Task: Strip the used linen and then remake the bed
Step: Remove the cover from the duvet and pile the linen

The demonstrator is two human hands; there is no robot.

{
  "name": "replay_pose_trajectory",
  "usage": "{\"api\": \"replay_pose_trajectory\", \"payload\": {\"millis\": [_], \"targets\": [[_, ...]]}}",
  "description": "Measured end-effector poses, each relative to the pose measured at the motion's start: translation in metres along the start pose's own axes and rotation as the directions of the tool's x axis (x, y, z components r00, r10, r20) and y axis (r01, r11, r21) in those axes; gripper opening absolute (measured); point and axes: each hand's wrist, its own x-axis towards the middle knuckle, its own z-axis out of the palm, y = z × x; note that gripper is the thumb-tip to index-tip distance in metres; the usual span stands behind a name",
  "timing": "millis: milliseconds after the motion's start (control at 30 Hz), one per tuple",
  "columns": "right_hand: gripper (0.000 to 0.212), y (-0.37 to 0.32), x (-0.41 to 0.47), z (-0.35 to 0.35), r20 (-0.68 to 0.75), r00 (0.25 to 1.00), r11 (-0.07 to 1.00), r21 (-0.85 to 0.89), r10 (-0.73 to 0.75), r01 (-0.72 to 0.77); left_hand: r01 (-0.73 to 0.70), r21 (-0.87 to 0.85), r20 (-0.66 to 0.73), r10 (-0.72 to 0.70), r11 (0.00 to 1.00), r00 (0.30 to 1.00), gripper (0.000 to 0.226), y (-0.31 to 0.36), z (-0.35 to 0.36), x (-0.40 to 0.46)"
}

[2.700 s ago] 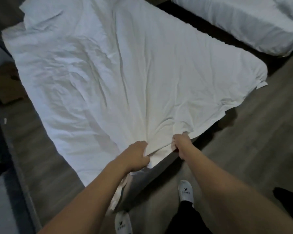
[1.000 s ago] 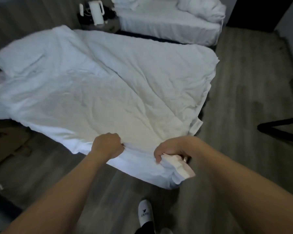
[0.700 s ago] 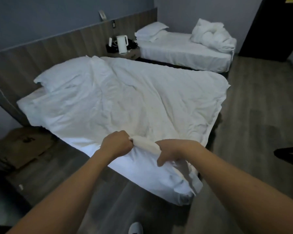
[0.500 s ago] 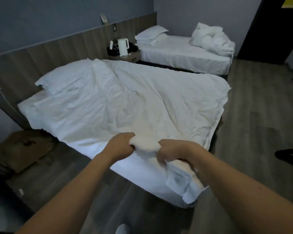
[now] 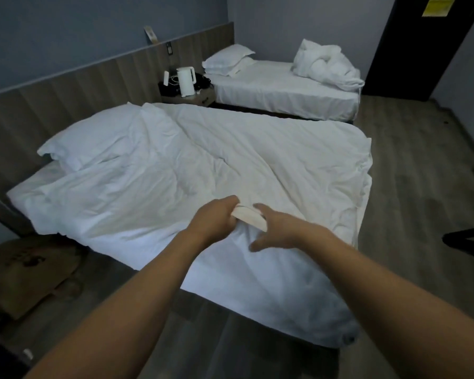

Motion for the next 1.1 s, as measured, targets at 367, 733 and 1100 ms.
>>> {"api": "replay_pose_trajectory", "payload": {"millis": [367, 733, 1100], "targets": [[0.040, -0.018, 0.059, -0.060, 0.018, 0.989, 0.985, -0.095, 0.145, -0.143, 0.176, 0.360, 0.190, -0.256, 0.916, 0.948, 0.043, -0.118, 0.031, 0.024], [0.046, -0.055, 0.194, -0.023, 0.229, 0.957, 0.967, -0.219, 0.178, -0.128, 0.335, 0.095, 0.497, -0.336, 0.937, 0.800, 0.031, -0.164, -0.010, 0.076], [0.056, -0.276, 0.345, 0.060, 0.199, 0.974, 0.994, 0.032, -0.105, 0.100, 0.607, -0.009, 0.327, -0.571, 0.795, 0.753, 0.023, -0.422, -0.142, 0.076]]}}
